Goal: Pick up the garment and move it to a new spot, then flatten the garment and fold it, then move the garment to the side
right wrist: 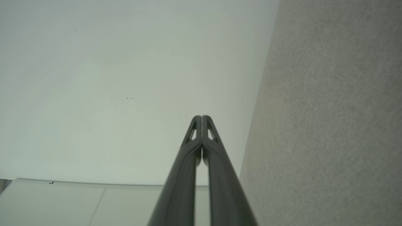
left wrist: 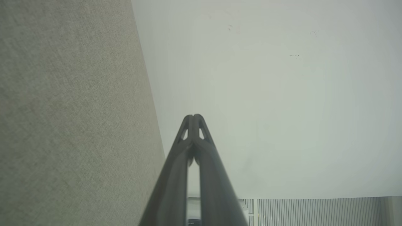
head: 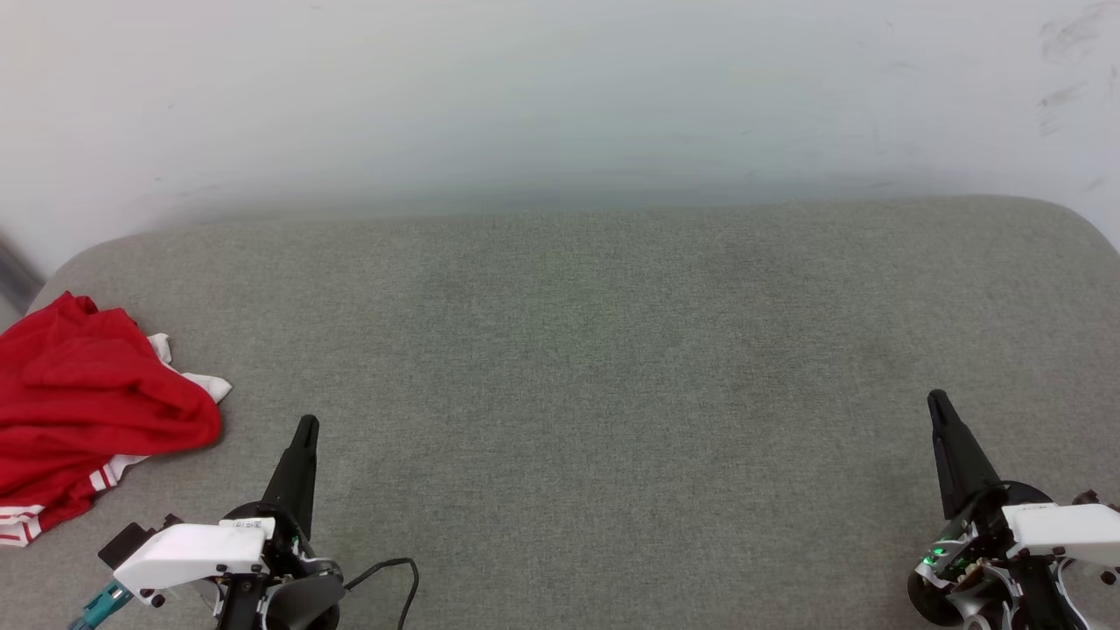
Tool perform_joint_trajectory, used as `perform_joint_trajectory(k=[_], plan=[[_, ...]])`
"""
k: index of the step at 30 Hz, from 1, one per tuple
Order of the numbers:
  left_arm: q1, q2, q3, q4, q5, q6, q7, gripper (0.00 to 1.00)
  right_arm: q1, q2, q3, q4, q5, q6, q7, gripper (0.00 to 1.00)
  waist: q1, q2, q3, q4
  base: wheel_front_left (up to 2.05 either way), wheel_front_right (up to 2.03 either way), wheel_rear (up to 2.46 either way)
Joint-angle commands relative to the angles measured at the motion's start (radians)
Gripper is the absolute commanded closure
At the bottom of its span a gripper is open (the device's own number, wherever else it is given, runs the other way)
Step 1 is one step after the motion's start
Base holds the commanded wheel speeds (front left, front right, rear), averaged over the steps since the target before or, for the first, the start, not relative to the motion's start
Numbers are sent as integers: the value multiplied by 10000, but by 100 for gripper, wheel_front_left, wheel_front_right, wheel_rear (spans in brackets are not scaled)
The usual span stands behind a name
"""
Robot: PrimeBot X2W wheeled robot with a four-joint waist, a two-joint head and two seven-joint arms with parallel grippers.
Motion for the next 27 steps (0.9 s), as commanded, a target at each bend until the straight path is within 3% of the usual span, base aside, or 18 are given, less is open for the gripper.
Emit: perform_joint_trajectory(k=[1,8,9,27], plan=[[-85,-12,16,5,26,-23,53,100,-75,27,0,1,40,0,-1,100,0,0,0,0,0,0,0],[-85,-12,14,4,24,-23,51,100,-75,27,0,1,40,0,-1,100,0,0,0,0,0,0,0],[3,-2,-10,12,-1,2,0,0,4,0,0,11,-1,0,-1,0,0,0,0,0,0,0,0],[150,30,-726,-732,298,6,-747,0,322,-45,609,-668,-310,0,-644,0,0,0,-24,-9,0,0,0]])
